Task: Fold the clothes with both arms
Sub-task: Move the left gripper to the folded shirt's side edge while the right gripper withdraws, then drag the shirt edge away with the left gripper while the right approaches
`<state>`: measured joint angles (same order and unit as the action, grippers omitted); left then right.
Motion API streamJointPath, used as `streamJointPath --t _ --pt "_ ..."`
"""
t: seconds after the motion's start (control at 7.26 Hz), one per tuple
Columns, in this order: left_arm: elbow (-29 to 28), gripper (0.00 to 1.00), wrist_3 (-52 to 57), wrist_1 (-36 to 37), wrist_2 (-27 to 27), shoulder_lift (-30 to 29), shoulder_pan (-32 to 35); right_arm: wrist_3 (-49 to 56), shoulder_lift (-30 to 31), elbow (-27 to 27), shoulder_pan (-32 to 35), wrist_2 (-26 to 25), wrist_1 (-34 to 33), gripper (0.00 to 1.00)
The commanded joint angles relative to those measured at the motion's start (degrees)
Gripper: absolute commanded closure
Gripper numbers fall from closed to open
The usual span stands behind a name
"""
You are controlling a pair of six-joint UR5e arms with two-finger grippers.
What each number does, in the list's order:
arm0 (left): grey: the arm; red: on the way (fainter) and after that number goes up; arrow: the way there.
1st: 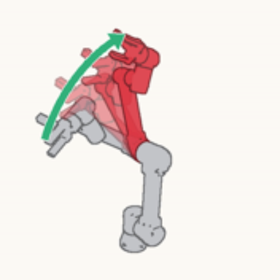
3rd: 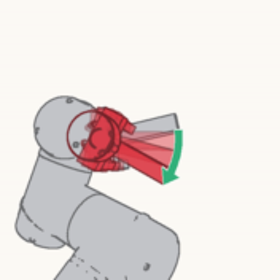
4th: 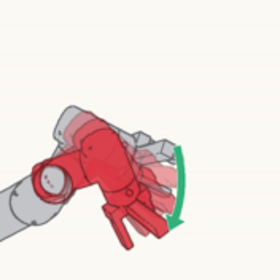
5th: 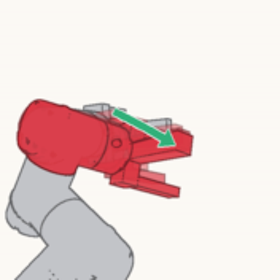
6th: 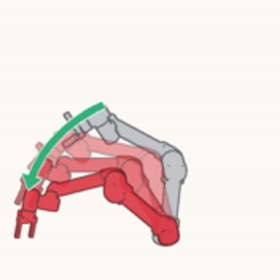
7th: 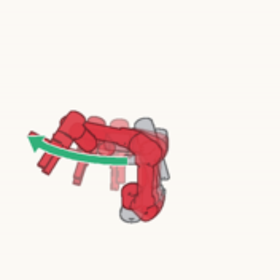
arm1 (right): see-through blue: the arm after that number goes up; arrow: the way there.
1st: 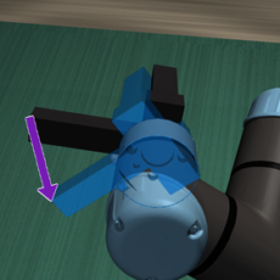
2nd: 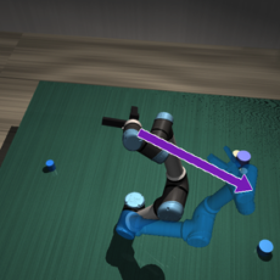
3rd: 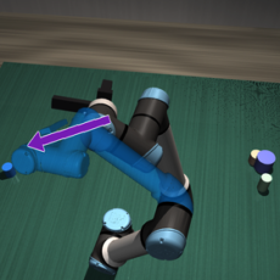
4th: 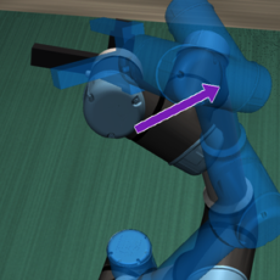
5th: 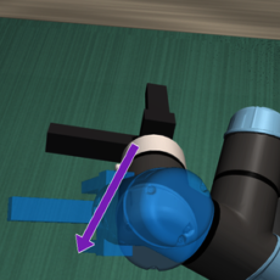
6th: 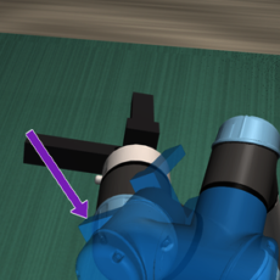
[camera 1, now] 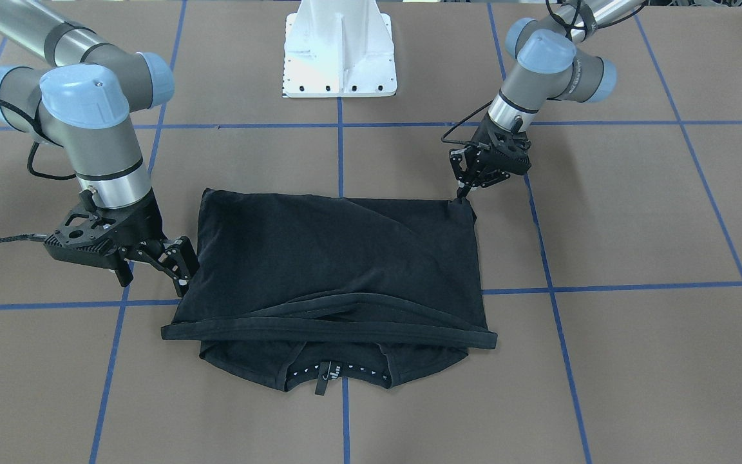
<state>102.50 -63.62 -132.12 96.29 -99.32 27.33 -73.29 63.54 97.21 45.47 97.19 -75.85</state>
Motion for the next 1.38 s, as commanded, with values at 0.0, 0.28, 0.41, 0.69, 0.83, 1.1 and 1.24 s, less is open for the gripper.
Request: streamJointPath --t 0.0,0.28,0.41,0.69,0.83,1.1,1.24 --pt "-0.5 1.0 10.7 -0.1 0.0 1.8 5.9 0.0 -0.2 0.1 -1.0 0.0 0.1 0.0" --pt "-6.3 1.0 20.1 -0.1 0.2 0.8 15.5 -0.1 -0.1 0.8 -1.7 -0.1 0.1 0.0" --pt "-11.7 1.0 24.7 -0.1 0.3 -2.7 20.3 -0.2 -0.1 0.8 -2.0 -0.2 0.1 0.0" --pt "-29.0 1.0 29.0 -2.1 0.0 -15.3 25.9 -0.9 -0.1 0.9 -2.7 -0.3 0.1 0.0" --pt "-40.3 1.0 30.6 -6.0 -0.1 -22.3 27.5 -1.0 -0.1 1.2 -2.8 -0.3 0.1 0.0" --pt "-49.0 1.0 31.3 -6.8 -0.1 -29.9 28.4 -1.1 -0.2 1.2 -3.3 -0.3 0.1 0.0" --pt "-48.7 0.57 31.5 -7.0 0.3 -29.7 28.8 -1.2 -0.5 1.1 -3.6 -0.4 0.1 0.0"
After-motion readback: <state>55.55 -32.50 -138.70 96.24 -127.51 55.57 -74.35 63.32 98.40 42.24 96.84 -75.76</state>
